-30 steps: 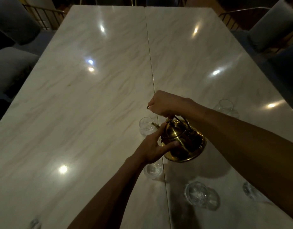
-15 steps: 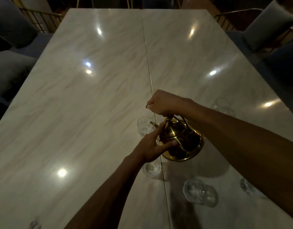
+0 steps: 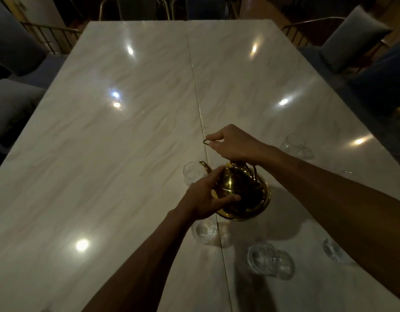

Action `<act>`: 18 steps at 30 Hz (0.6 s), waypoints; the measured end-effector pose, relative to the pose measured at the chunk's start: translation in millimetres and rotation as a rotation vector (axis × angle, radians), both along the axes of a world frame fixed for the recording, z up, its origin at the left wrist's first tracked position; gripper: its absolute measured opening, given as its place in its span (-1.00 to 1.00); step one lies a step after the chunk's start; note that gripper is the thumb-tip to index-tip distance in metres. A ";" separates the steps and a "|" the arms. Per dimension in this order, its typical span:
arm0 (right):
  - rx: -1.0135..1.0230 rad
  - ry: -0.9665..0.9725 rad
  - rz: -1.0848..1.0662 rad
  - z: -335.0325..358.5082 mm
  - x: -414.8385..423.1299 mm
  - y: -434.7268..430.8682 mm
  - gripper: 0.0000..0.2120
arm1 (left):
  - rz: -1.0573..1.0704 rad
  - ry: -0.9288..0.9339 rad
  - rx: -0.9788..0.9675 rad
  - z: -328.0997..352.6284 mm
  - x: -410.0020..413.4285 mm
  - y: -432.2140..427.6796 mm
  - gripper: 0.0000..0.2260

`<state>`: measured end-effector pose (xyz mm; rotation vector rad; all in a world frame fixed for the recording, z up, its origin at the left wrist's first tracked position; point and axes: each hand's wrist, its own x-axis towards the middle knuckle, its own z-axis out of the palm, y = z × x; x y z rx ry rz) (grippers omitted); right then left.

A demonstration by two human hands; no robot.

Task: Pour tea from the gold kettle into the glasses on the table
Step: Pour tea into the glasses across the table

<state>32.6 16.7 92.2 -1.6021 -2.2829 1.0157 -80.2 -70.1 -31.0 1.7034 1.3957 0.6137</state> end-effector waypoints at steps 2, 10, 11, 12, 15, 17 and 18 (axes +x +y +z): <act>0.015 0.066 -0.055 -1.0 11.8 -0.7 -0.64 | -0.012 0.040 0.056 2.9 4.5 3.8 -0.13; 0.095 0.150 -0.159 5.5 55.2 9.6 -0.64 | -0.090 0.104 0.151 16.1 35.0 28.0 -0.14; 0.094 0.144 -0.167 7.1 60.1 12.3 -0.64 | -0.109 0.093 0.138 17.4 39.5 32.4 -0.13; 0.094 0.135 -0.174 9.0 65.0 15.3 -0.64 | -0.126 0.087 0.124 18.4 44.3 37.4 -0.13; 0.106 0.107 -0.202 12.0 78.8 25.0 -0.63 | -0.159 0.079 0.098 18.7 58.2 53.4 -0.12; 0.111 0.088 -0.225 12.0 86.4 33.0 -0.62 | -0.188 0.067 0.069 17.5 66.9 64.6 -0.10; 0.108 0.078 -0.229 11.7 89.8 37.6 -0.62 | -0.201 0.055 0.048 16.5 70.7 70.0 -0.09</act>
